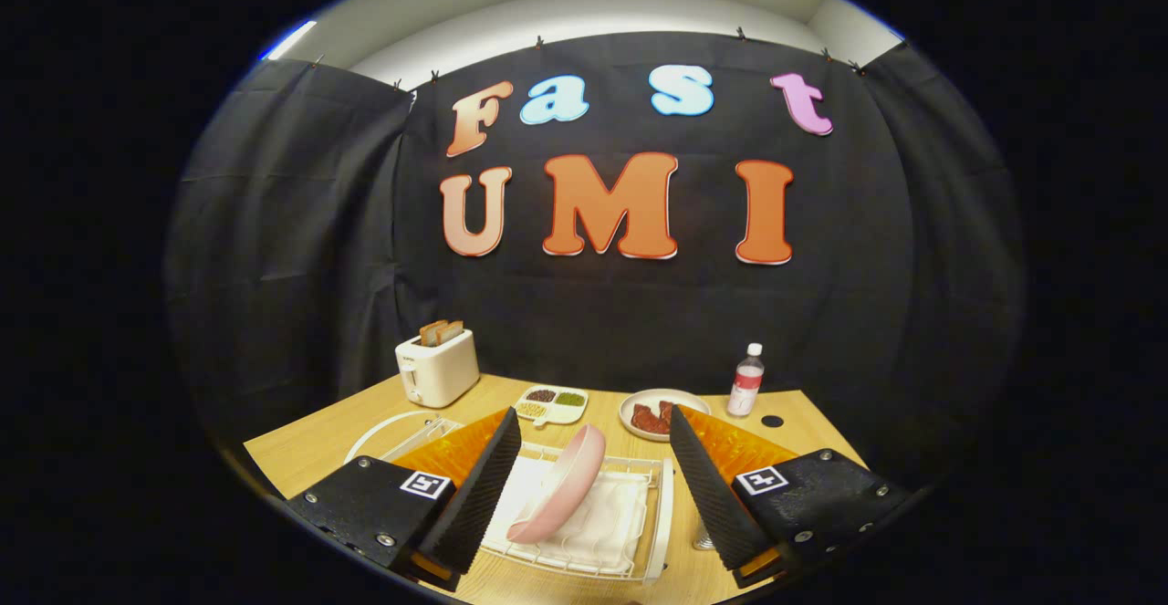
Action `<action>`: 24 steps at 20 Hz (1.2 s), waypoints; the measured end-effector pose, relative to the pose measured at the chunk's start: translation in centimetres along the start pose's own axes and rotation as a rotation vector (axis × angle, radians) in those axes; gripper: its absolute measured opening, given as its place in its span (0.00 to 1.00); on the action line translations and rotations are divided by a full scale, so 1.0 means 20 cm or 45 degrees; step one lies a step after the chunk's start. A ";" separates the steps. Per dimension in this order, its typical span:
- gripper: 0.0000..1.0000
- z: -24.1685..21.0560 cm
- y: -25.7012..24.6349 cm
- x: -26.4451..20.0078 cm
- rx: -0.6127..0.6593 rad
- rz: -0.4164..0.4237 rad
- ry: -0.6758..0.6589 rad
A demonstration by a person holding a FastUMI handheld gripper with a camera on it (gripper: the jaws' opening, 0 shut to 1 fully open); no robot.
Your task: Take the plate from the dish rack, then take the spoon from the basket and place it into the plate.
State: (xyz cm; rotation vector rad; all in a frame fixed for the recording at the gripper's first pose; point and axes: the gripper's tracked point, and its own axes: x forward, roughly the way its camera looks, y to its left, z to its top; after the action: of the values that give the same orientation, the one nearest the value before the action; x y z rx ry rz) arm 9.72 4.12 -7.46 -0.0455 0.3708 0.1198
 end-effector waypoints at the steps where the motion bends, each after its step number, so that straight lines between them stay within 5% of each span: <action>1: 0.97 -0.02 -0.01 0.02 0.001 -0.001 0.034; 15: 0.97 -0.32 -0.02 0.34 0.001 0.046 0.497; 24: 0.77 -0.55 -0.01 0.42 0.138 0.132 0.930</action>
State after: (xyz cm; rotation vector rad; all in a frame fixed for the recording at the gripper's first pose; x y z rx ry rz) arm 13.62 4.11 -20.82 0.0402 1.1094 0.1840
